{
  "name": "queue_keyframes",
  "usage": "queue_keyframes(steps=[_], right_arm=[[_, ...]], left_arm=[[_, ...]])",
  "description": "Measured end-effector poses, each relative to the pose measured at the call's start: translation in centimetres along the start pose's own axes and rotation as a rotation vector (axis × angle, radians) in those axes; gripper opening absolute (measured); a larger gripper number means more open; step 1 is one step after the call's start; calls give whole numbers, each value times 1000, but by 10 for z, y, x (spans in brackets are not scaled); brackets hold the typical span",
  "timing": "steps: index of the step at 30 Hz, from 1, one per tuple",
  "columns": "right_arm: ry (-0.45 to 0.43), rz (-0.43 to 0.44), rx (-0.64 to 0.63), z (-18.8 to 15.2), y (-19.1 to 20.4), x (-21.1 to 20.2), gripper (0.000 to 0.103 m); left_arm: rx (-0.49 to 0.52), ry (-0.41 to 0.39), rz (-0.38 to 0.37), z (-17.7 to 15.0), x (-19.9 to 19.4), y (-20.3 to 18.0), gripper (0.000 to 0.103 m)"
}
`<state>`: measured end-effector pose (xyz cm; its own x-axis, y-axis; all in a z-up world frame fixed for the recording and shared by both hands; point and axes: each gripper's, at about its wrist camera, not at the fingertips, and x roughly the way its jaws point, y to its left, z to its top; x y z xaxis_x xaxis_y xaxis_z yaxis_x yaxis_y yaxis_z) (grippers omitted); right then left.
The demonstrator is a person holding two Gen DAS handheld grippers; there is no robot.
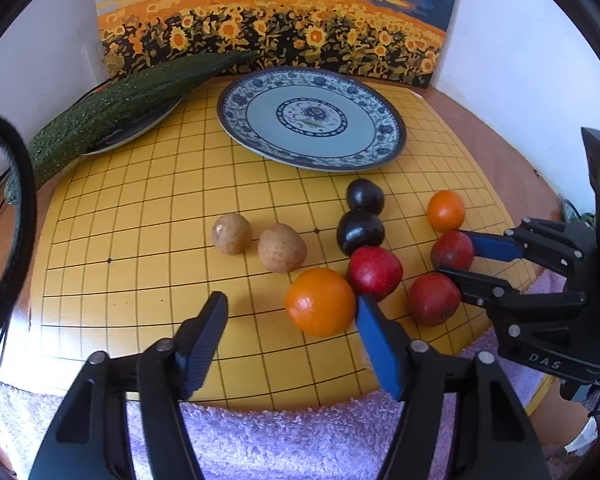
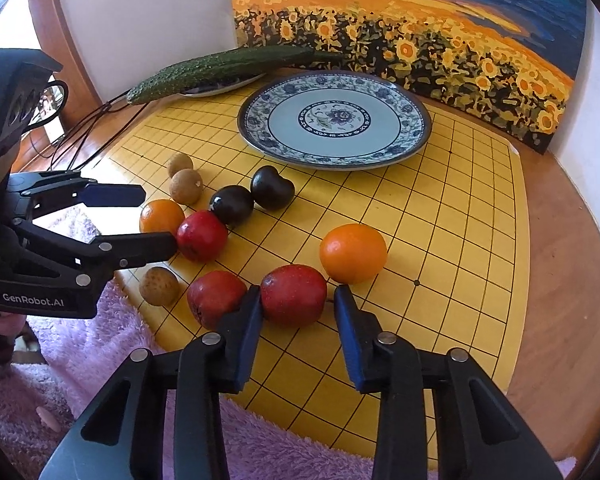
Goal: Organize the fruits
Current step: 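Close the right tool on the red apple while the left tool grasps the large orange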
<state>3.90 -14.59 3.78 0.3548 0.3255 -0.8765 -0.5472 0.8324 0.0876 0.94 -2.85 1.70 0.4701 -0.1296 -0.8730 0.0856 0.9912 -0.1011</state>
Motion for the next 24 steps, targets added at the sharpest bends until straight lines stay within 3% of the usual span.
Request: queue_keyframes(steps=[5,24], right_arm=[[-5,6,-1,0,1,0,37],[-86,23,-31,3,12,-20,36]], left_arm=[[0,8,-48,-2,0,-3,37],[-29,-35,-80,8,-27,6,37]])
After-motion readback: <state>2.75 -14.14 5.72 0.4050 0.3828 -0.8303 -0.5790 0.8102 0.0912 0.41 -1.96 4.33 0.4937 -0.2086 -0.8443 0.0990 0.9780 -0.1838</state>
